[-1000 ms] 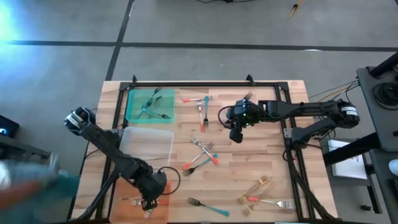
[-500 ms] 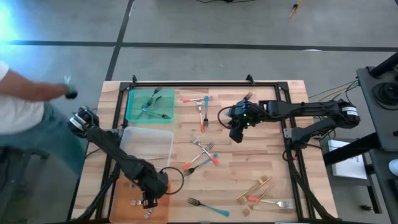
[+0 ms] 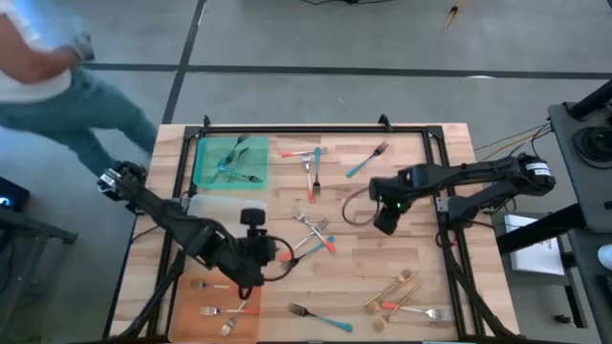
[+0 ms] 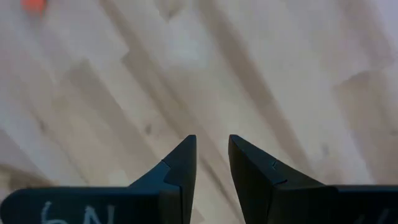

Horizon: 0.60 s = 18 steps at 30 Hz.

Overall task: Sort silverware by color (type)
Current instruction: Put the gold fork into the transparent bin

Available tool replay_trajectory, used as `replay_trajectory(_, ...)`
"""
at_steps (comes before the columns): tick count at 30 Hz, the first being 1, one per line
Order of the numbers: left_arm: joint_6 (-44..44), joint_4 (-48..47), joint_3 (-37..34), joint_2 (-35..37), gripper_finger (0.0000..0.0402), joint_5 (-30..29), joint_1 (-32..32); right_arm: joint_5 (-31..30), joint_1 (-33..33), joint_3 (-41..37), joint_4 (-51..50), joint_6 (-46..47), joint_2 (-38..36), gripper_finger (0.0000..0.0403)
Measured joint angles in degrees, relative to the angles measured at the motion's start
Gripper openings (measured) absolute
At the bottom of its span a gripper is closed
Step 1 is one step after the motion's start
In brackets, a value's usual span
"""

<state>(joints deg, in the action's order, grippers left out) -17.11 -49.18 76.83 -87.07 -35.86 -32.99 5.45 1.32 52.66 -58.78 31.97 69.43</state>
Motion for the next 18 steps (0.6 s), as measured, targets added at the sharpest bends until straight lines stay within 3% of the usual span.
replay_trajectory(18,1.60,14.14,-10.55,2.80,0.0087,-0.67,1.83,0.98,-31.33,-7.05,17.59,-17.63,0.22,0.0070)
